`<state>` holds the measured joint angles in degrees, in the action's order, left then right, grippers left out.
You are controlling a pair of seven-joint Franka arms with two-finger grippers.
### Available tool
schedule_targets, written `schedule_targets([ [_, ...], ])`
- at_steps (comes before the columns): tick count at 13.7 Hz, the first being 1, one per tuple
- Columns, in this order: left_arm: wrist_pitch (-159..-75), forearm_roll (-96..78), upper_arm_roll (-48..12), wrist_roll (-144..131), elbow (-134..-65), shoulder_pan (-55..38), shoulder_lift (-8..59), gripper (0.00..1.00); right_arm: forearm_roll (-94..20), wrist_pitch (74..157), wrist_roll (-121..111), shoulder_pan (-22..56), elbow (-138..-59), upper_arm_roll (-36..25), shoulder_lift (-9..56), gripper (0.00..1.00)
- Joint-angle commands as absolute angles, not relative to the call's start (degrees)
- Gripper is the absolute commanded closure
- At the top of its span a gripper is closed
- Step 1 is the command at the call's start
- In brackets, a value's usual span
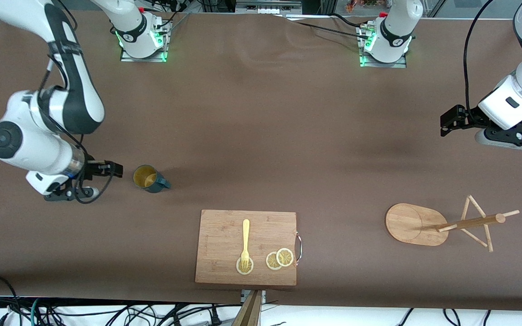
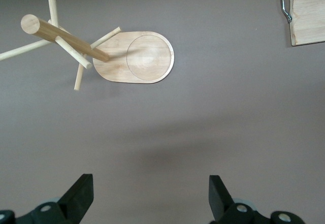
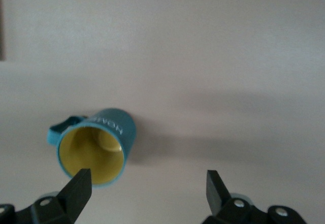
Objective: Pass cup and hang on rack
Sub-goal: 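Reach the right gripper down to the teal mug, then close the right gripper on the teal mug rim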
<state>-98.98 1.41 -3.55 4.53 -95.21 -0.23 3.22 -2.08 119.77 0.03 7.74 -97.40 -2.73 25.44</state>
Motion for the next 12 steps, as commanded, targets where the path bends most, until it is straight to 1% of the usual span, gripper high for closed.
schedule_targets([
  [1,-98.09,2.37,-3.69,3.87,-93.52,-0.35,3.96,0.0,-3.25,122.51,3.6,8.79,-96.23,-2.37,29.52,0.0],
  [6,-98.09,2.37,-3.69,3.87,-93.51,-0.35,3.96,0.0,-3.43,125.76,6.85,9.4,-99.66,-2.37,30.58,0.0],
  [8,-98.09,2.46,-3.69,3.87,-93.43,-0.44,4.04,0.0,-4.39,129.09,7.91,9.32,-102.9,-2.29,30.59,0.0],
  [9,-98.09,2.46,-3.69,3.87,-93.43,-0.44,4.04,0.0,-4.57,130.42,8.52,9.32,-104.22,-2.29,30.5,0.02],
  [11,-98.09,2.46,-3.69,3.87,-93.43,-0.44,3.96,0.0,-4.66,130.78,8.79,9.32,-105.12,-2.29,30.67,0.39],
  [12,-98.09,2.46,-3.69,3.87,-93.51,-0.44,3.96,0.0,-6.57,130.78,8.79,9.32,-105.73,-2.29,30.67,0.57],
])
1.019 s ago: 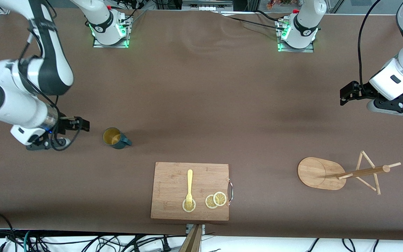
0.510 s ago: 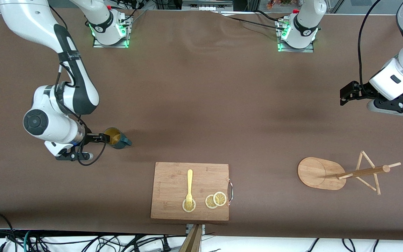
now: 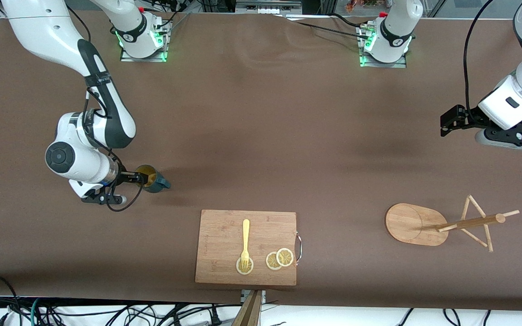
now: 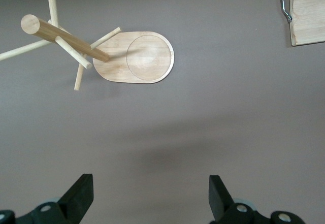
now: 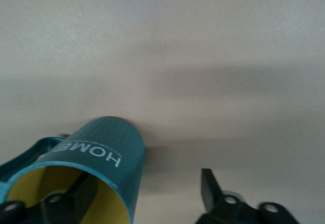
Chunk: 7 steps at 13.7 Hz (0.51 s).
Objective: Pass cup and hang on rack
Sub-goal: 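Close the right gripper on the teal mug rim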
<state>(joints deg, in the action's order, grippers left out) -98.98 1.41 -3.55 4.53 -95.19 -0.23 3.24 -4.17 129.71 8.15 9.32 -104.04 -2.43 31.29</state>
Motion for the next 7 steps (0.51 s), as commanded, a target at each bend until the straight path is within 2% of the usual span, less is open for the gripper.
schedule_targets([
  [1,-98.09,2.37,-3.69,3.87,-93.43,-0.44,3.96,0.0,-8.42,130.69,8.7,9.4,-105.73,-2.29,30.85,0.71],
  [3,-98.09,2.37,-3.69,3.87,-93.43,-0.44,3.96,0.0,-8.88,130.08,8.88,9.32,-105.73,-2.29,30.85,1.0],
  [7,-98.09,2.46,-3.69,3.87,-93.43,-0.44,3.96,0.0,-12.56,126.23,10.55,9.58,-103.9,-0.98,30.5,1.0],
])
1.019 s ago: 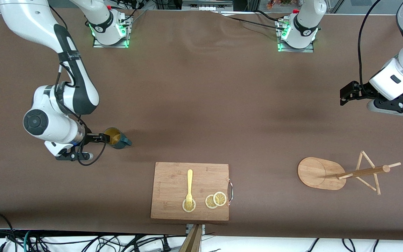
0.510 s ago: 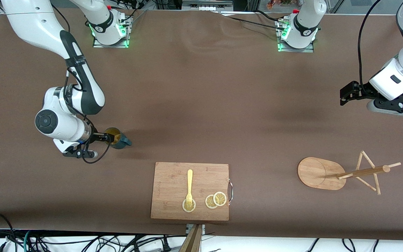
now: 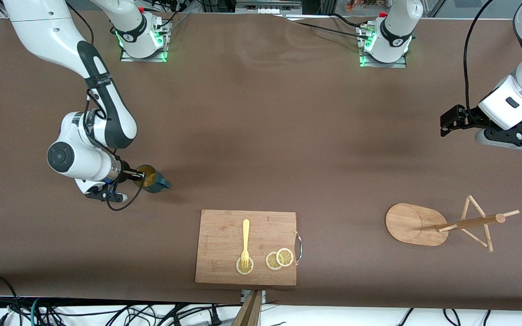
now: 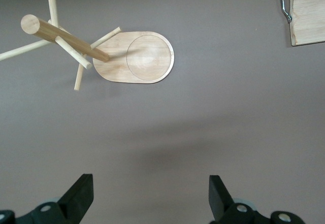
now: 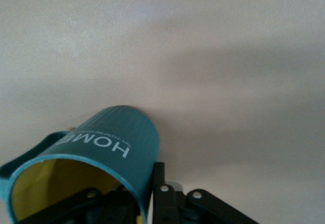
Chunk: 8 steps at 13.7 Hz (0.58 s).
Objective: Pass cup and hang on rack
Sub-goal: 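Close the right gripper on the teal mug rim, then carry the mug with the right gripper to the table middle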
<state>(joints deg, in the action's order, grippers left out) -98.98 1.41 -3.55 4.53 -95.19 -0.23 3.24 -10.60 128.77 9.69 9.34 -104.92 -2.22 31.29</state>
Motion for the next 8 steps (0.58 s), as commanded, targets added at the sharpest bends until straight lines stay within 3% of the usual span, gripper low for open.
schedule_targets([
  [1,-98.09,2.37,-3.69,3.87,-93.43,-0.44,3.96,0.0,-11.87,125.86,9.42,9.93,-103.54,-0.1,30.06,1.0],
  [6,-98.09,2.46,-3.69,3.87,-93.43,-0.44,3.96,0.0,-11.51,126.3,7.91,18.87,-97.22,1.49,30.23,1.0],
  [8,-98.09,2.46,-3.69,3.87,-93.43,-0.44,3.96,0.0,-12.13,125.6,9.04,22.31,-90.74,1.49,32.68,1.0],
])
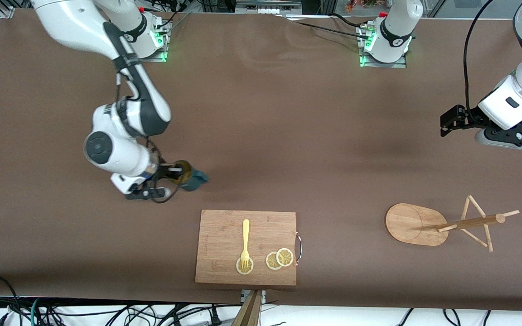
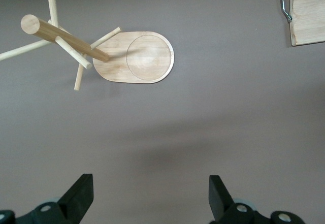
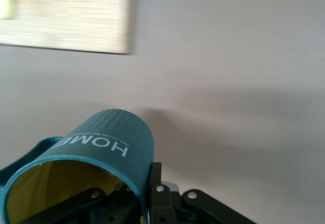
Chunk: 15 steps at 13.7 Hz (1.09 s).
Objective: Pass cup and hang on rack
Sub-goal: 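Carry the mug with the right gripper to the table middle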
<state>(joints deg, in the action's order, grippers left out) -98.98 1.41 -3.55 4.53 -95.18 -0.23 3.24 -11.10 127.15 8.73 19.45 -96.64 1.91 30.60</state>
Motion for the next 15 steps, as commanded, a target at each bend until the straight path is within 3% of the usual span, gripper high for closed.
schedule_targets([
  [1,-98.09,2.37,-3.69,3.87,-93.51,-0.44,3.96,0.0,-12.22,124.55,12.19,23.89,-87.66,1.67,34.52,1.0],
  [7,-98.09,2.37,-3.69,3.87,-93.51,-0.44,3.96,0.0,-8.7,122.43,36.0,40.06,-72.71,0.7,45.95,1.0],
  [15,-98.09,2.37,-3.69,3.87,-93.43,-0.44,3.96,0.0,-5.2,124.72,50.61,52.02,-61.88,-0.17,55.98,1.0],
])
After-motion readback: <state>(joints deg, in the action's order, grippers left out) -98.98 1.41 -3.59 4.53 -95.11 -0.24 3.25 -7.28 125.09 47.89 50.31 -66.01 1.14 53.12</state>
